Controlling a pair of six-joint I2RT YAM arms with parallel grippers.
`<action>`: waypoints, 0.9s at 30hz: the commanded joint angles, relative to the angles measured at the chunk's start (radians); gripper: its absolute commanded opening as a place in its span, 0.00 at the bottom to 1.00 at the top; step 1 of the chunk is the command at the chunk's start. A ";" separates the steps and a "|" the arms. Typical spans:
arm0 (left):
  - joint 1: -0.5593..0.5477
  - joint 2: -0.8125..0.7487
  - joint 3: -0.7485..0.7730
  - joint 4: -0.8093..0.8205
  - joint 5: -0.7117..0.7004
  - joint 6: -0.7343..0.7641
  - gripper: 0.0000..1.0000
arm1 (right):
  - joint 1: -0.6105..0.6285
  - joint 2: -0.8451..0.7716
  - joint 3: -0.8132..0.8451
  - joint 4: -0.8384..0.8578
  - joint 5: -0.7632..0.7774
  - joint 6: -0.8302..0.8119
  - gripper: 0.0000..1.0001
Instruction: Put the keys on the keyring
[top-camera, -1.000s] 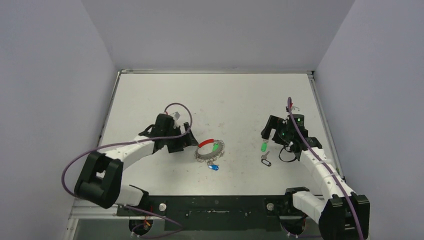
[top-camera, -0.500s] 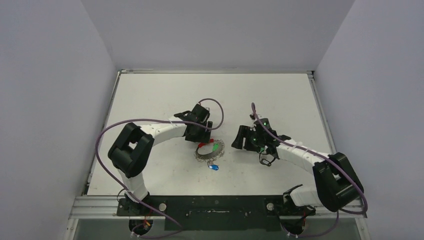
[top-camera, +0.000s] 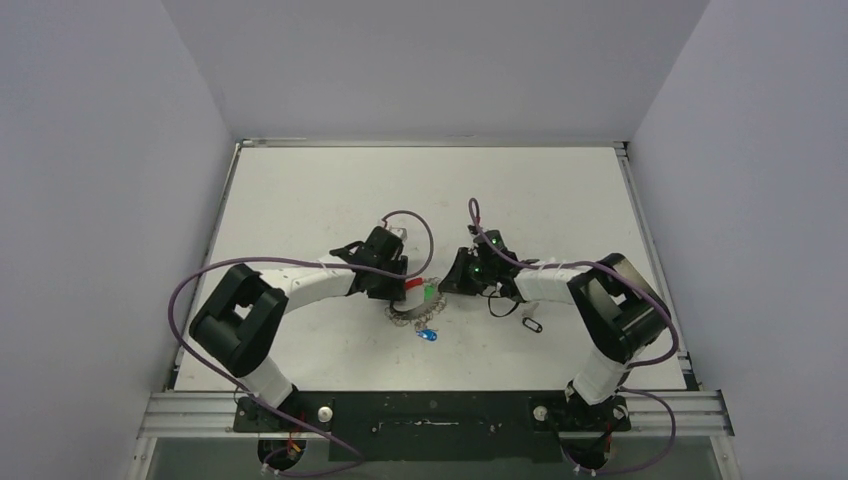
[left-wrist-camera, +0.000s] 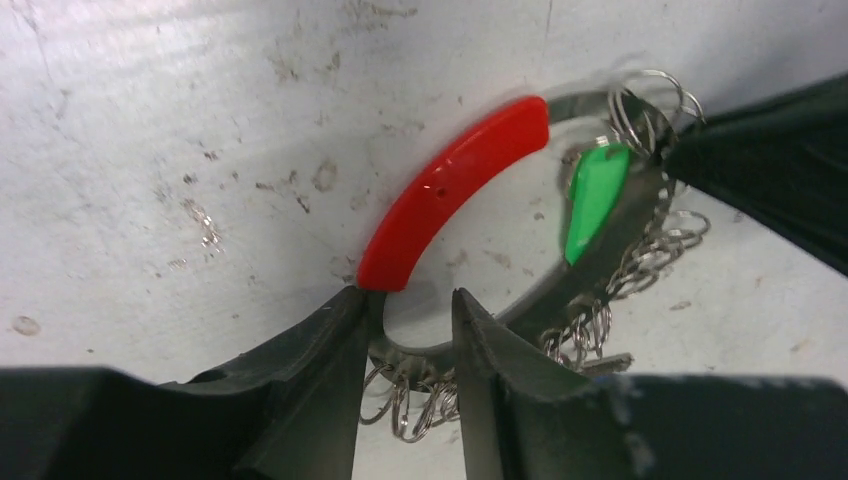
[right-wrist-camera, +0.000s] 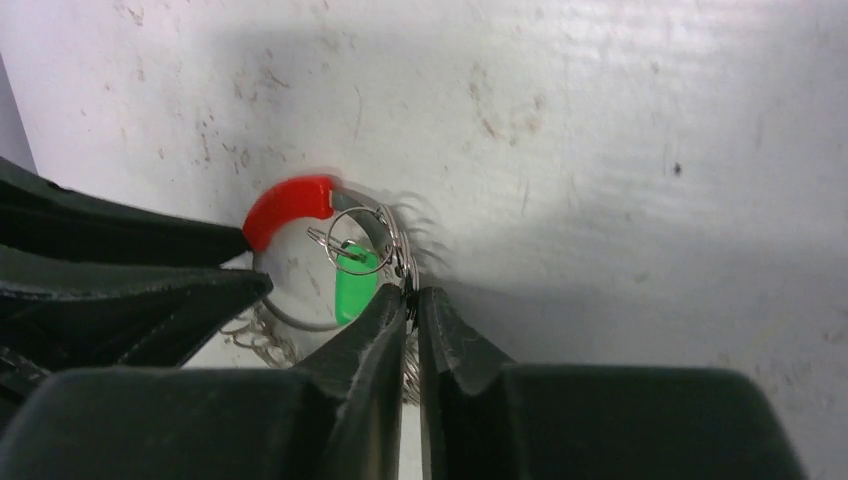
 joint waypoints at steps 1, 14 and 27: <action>-0.011 -0.033 -0.115 0.072 0.113 -0.098 0.31 | 0.002 0.057 0.095 0.044 -0.024 0.008 0.01; -0.146 -0.182 -0.274 0.217 0.061 -0.226 0.42 | 0.070 0.113 0.346 -0.307 0.004 -0.232 0.33; -0.087 -0.408 -0.334 0.146 -0.075 -0.130 0.97 | 0.058 -0.291 0.230 -0.463 0.126 -0.354 0.87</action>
